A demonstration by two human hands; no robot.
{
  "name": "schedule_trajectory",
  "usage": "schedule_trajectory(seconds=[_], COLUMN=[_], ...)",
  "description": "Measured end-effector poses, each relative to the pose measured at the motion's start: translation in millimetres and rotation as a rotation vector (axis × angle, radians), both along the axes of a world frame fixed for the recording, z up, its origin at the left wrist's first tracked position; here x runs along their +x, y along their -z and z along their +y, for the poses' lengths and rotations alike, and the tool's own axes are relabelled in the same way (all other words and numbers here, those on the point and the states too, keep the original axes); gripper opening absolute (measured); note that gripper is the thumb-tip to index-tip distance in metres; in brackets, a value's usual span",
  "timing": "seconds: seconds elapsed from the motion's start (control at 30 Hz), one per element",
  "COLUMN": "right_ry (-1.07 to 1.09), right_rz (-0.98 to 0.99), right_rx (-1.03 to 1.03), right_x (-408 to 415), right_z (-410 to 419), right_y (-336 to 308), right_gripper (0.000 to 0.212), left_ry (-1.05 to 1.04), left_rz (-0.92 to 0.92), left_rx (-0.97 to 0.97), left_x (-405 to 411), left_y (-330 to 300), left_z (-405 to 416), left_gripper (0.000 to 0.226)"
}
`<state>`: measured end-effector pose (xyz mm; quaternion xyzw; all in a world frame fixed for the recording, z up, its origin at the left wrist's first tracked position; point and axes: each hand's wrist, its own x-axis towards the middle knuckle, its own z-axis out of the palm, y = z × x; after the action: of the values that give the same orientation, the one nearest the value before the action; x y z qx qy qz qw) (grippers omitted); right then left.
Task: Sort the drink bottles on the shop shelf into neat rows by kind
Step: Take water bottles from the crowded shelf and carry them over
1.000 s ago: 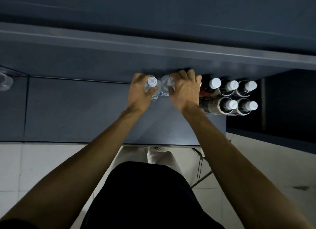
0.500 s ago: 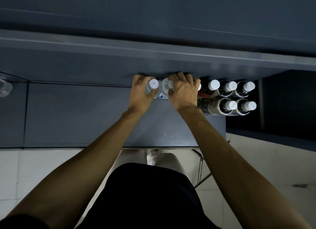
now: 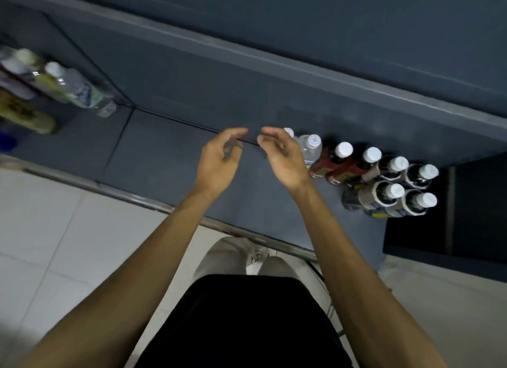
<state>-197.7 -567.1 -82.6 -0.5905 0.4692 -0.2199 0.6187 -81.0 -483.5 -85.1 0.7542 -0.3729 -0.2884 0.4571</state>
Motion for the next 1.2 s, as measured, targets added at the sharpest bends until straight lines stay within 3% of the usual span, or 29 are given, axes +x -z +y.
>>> schedule_trajectory(seconds=[0.33,0.67,1.0,1.2], right_ry=[-0.519,-0.864,-0.861,-0.752], right_rz=[-0.064,-0.113,0.004,0.069], right_rx=[0.065,-0.121,-0.141,-0.127], right_x=[51.8,181.1,257.4,289.6], right_z=[89.3,187.7,285.3,278.1], right_y=[-33.9,-78.0,-64.3,-49.0], right_gripper=[0.027,0.031,0.022,0.018], left_ry=[-0.219,-0.523,-0.577,-0.485], left_rz=[-0.044,-0.013,0.095,0.14], left_rx=[0.023,-0.068,-0.103,-0.13], left_x=[44.1,102.4,179.9,242.7], left_y=[-37.6,-58.7,-48.4,-37.6], left_z=[149.0,282.5,392.0,382.8], left_gripper=[0.031,0.027,0.029,0.026])
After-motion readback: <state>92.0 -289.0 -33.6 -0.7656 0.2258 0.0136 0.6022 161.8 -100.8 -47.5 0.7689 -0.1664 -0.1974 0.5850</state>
